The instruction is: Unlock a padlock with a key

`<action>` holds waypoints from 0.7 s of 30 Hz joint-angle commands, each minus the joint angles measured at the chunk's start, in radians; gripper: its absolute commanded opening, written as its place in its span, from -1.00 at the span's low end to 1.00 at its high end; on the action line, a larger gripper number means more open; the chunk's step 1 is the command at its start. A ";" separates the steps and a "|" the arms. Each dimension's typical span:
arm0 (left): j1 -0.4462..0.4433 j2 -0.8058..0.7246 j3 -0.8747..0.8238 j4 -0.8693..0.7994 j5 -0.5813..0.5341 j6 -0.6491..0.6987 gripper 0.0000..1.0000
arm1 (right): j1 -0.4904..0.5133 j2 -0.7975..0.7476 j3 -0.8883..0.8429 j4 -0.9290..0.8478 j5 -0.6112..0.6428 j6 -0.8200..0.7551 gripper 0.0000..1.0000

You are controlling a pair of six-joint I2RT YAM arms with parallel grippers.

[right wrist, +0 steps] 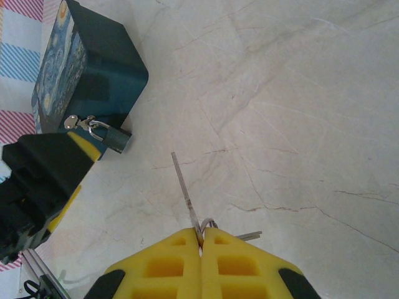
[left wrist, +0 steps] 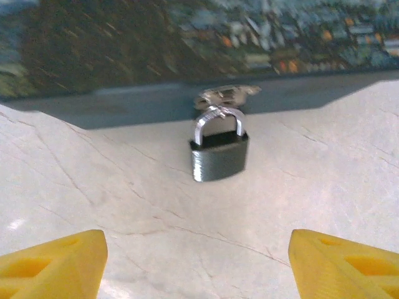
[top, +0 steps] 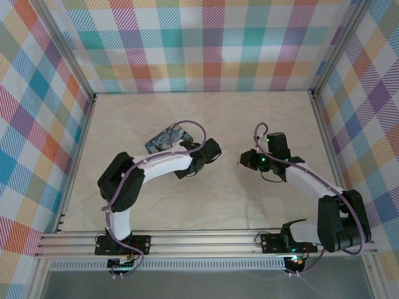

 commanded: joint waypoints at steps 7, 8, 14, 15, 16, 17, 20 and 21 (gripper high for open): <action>0.018 0.162 0.163 -0.106 -0.054 -0.064 0.51 | -0.003 -0.033 0.001 -0.013 -0.023 -0.019 -1.00; 0.023 0.173 0.174 -0.109 -0.053 -0.063 0.51 | -0.003 -0.034 0.001 -0.011 -0.024 -0.019 -1.00; 0.037 0.223 0.214 -0.144 -0.048 -0.064 0.50 | -0.003 -0.032 0.002 -0.021 -0.015 -0.034 -1.00; 0.038 0.223 0.214 -0.151 -0.054 -0.065 0.51 | -0.003 -0.032 0.001 -0.025 -0.012 -0.038 -1.00; 0.039 0.221 0.215 -0.157 -0.064 -0.064 0.50 | -0.003 -0.032 0.001 -0.026 -0.009 -0.040 -1.00; 0.039 0.219 0.214 -0.161 -0.074 -0.063 0.50 | -0.003 -0.032 0.000 -0.023 -0.009 -0.040 -1.00; 0.050 0.223 0.215 -0.157 -0.080 -0.048 0.45 | -0.003 -0.027 -0.003 -0.007 -0.014 -0.026 -1.00; 0.053 0.226 0.214 -0.155 -0.076 -0.046 0.43 | -0.003 -0.026 -0.005 -0.004 -0.016 -0.022 -1.00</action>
